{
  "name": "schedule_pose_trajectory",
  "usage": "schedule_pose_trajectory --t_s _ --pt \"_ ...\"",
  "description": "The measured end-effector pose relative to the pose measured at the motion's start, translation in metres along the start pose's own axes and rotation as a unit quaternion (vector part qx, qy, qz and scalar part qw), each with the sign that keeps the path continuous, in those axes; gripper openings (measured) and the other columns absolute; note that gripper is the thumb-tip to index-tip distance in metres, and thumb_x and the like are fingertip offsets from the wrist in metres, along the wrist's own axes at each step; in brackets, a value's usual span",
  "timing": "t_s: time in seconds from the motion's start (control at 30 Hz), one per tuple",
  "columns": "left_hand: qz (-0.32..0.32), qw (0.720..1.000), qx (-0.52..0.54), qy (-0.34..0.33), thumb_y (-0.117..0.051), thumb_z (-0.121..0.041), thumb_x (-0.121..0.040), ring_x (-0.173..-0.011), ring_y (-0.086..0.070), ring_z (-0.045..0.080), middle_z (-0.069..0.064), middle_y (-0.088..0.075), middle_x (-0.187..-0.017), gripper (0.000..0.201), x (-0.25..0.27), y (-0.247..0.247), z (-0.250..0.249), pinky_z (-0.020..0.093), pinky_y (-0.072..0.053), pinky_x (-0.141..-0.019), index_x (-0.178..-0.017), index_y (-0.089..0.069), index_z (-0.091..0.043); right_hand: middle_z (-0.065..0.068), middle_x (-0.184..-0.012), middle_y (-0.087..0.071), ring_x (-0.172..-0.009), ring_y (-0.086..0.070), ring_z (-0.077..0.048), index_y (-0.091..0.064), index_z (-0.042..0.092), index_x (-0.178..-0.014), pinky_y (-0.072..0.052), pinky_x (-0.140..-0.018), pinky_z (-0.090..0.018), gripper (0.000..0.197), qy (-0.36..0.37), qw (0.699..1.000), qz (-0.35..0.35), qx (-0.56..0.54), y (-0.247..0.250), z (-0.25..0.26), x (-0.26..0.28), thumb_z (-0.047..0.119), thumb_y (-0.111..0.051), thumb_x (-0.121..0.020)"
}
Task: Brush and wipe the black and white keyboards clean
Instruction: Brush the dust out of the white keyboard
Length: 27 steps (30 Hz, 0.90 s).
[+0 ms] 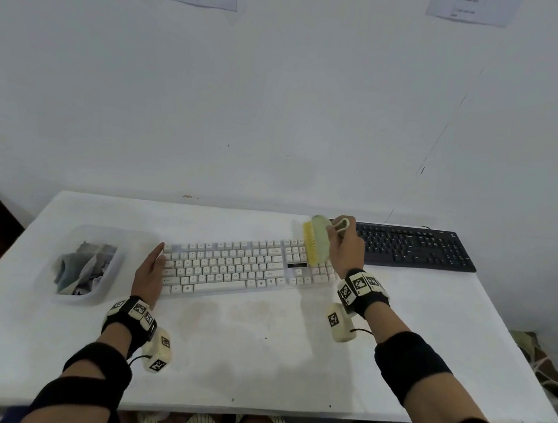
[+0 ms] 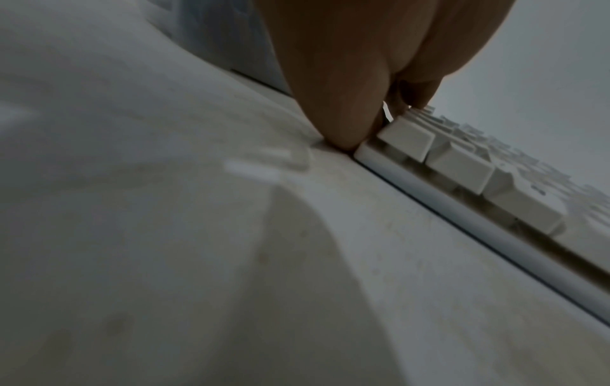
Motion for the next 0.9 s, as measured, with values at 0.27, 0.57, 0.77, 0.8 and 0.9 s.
schedule_pose_trajectory --t_s 0.27,0.57,0.77,0.8,0.9 --pt "0.000 1.000 -0.001 0.004 -0.046 -0.028 -0.110 -0.138 -0.051 0.023 0.003 -0.053 -0.152 0.039 -0.009 0.002 0.015 0.046 -0.037 -0.120 -0.148 -0.054 -0.028 -0.002 -0.079 -0.064 -0.070 -0.058 -0.020 -0.057 0.014 -0.098 -0.052 -0.071 -0.037 0.006 -0.096 0.993 0.053 -0.046 0.005 -0.053 0.002 0.019 -0.059 -0.097" --pt "-0.001 1.000 0.018 0.007 -0.047 -0.028 -0.109 -0.138 -0.052 0.022 0.002 -0.054 -0.151 0.039 -0.011 0.002 0.019 0.047 -0.038 -0.120 -0.147 -0.055 -0.030 0.001 -0.076 -0.065 -0.064 -0.061 -0.024 -0.054 0.020 -0.100 -0.053 -0.061 -0.037 0.011 -0.033 0.998 0.021 -0.058 0.006 -0.039 0.007 0.030 -0.059 -0.101" --pt "-0.002 1.000 0.011 0.010 -0.047 -0.030 -0.109 -0.138 -0.051 0.022 0.002 -0.054 -0.151 0.039 -0.012 0.002 0.021 0.047 -0.037 -0.120 -0.147 -0.054 -0.031 -0.001 -0.079 -0.065 -0.067 -0.060 -0.015 -0.056 0.013 -0.100 -0.049 -0.064 -0.028 0.007 -0.041 0.994 0.102 0.003 0.003 -0.046 0.007 0.019 -0.059 -0.098" --pt "-0.003 1.000 0.012 0.010 -0.047 -0.030 -0.109 -0.138 -0.052 0.022 0.002 -0.054 -0.151 0.039 -0.012 0.002 0.020 0.047 -0.038 -0.120 -0.147 -0.055 -0.032 -0.001 -0.079 -0.065 -0.068 -0.061 -0.015 -0.057 0.013 -0.099 -0.048 -0.064 -0.027 0.007 -0.039 0.993 0.109 0.010 0.003 -0.044 0.005 0.018 -0.059 -0.097" --pt "-0.005 1.000 0.009 0.012 -0.046 -0.029 -0.109 -0.138 -0.051 0.023 0.002 -0.054 -0.151 0.039 -0.012 0.002 0.019 0.047 -0.037 -0.120 -0.147 -0.054 -0.031 0.000 -0.077 -0.064 -0.066 -0.058 -0.014 -0.058 0.011 -0.099 -0.047 -0.061 -0.024 0.008 -0.047 0.997 0.060 -0.008 0.013 -0.038 -0.002 0.018 -0.060 -0.097"
Point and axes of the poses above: each hand's wrist, its own x-axis away from the middle knuckle, its own y-axis out of the back of the hand, z = x × y, the point moved 10 cm from there along -x, towards the middle knuckle
